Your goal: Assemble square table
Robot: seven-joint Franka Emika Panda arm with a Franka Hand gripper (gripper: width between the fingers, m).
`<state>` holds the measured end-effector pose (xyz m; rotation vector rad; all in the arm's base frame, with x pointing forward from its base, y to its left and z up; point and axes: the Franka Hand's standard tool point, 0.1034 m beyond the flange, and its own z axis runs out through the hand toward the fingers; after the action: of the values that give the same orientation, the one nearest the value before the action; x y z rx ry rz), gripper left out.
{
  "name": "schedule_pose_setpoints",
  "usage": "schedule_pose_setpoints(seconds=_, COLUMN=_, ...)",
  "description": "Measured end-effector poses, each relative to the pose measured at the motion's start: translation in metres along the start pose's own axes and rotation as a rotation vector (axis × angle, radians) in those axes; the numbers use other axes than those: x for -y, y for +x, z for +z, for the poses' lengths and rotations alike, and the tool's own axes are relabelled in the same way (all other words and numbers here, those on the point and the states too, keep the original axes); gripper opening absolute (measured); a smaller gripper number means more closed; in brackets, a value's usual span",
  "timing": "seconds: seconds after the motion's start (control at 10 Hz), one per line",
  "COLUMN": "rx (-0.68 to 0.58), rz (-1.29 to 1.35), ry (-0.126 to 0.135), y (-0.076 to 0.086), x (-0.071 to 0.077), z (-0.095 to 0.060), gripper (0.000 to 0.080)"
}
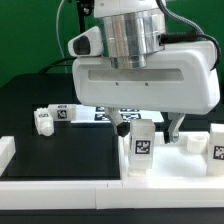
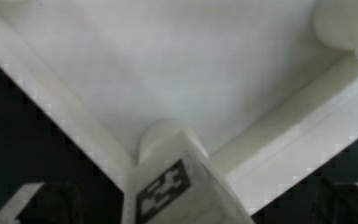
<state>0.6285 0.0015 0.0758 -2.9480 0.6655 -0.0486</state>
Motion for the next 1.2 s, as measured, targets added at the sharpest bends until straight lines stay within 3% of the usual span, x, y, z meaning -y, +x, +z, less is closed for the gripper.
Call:
schedule_pose_setpoints(seconds=0.1, rx=-0.017, rz=-0.199, ry=-0.026, y=0.0028, x=-0.0002, z=-0.0010, gripper=0.0649)
schedule_pose_setpoints(seconds=0.2, rx=-0.036, rz=-0.321, ry=-0.027, y=0.0063, x=0.0005, z=-0.0021, gripper=0.0649)
schedule_pose_setpoints(seconds=0.3, rx=-0.036, rz=-0.283, ry=-0.023, y=0.0062, x=0.0007, z=-0.0020, gripper=0.0649)
schedule_pose_setpoints(seconds=0.5, rx=-0.036, rz=-0.269, ry=-0.023, y=0.0064, x=0.0005, z=-0.0020, gripper=0.0403)
schedule_pose_setpoints(seconds=0.6, rx=-0.037, rz=-0.201, ry=-0.020, y=0.0062, x=0.0008, z=-0.0019, gripper=0.0403)
schedule_pose_setpoints(seconds=0.7, rx=-0.037, rz=-0.109, ry=-0.018, y=0.0062, x=0.0008, z=-0.0018, gripper=0.0285)
schedule_pose_setpoints(seconds=1.0, rx=-0.040, rz=0.216, ry=-0.010, y=0.0067, x=0.0003, z=-0.0011, gripper=0.0285)
schedule_pose_setpoints(seconds=1.1, rx=-0.040, rz=0.369, ry=0.001, y=0.0073, x=-0.0004, z=-0.0008, gripper=0.0285)
schedule_pose_setpoints(seconds=1.2, rx=-0.038, rz=0.560, ry=0.029, y=0.0079, x=-0.0016, z=-0.0004, gripper=0.0285)
